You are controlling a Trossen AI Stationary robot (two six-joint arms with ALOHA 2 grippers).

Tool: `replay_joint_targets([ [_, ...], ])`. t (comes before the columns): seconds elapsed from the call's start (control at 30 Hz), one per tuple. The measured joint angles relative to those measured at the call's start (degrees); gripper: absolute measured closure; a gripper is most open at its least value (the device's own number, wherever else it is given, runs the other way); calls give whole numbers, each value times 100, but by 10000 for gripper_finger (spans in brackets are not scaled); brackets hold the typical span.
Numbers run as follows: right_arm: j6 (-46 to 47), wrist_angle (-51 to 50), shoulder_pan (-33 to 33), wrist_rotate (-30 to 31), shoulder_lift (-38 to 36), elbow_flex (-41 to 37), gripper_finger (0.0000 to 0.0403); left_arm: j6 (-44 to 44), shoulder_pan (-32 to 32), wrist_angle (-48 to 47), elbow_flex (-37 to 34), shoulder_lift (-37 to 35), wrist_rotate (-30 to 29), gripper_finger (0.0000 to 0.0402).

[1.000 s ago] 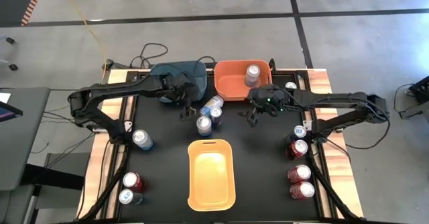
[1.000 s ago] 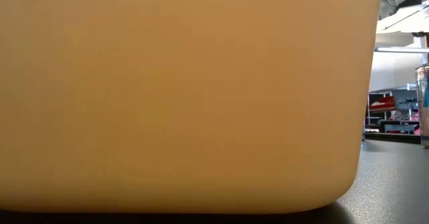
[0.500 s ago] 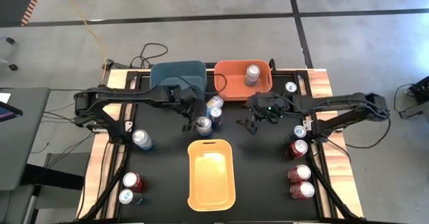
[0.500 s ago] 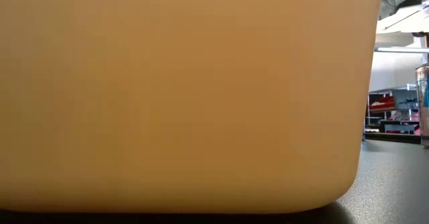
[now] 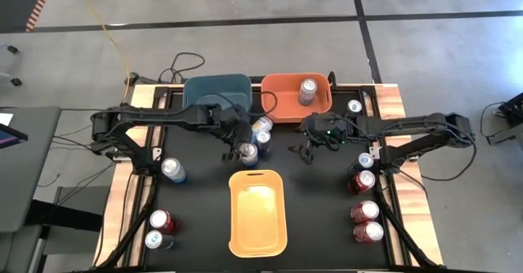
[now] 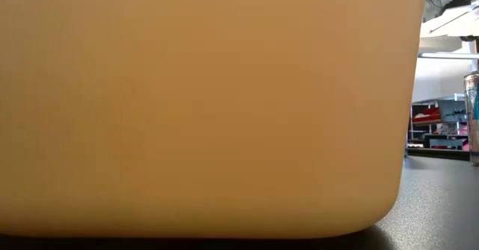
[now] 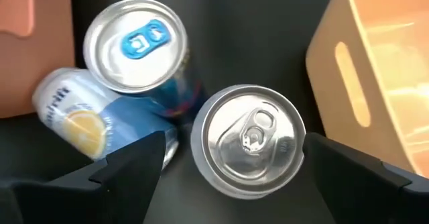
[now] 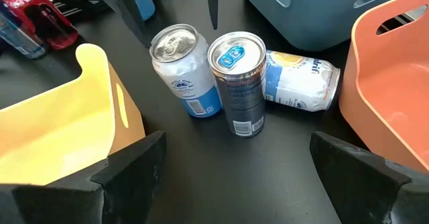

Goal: Sort soda cans
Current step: Put the blue white soda can into the orange bin, then adjust the blue soda can

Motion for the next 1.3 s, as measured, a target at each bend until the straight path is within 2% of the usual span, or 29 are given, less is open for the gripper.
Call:
replay_joint_targets([
  [0.23,24,0,0,-1,0,0,19,79,0,43,-7,3,68,50],
  [0.4,26,0,0,-2,0,2,19,91,1,19,120,1,-749,50],
  [0.5,-16,68,0,-2,0,2,19,91,11,-168,203,-60,-942,50],
  [0.63,-611,507,15,-4,2,2,19,-86,-7,-558,245,-272,-984,50],
  [0.8,-1697,1677,-77,-49,52,11,19,-629,-4,-867,110,-515,-1298,50],
  [0.87,-1805,1968,-150,-172,209,138,19,-854,-4,-868,-43,-595,-1418,50],
  [1.03,-1809,1924,-281,-579,1056,677,19,-1121,-7,-799,-458,-642,-1494,51],
  [1.3,-1989,1448,-269,-663,2358,1724,19,-1190,-4,422,-1132,-644,-1708,51],
])
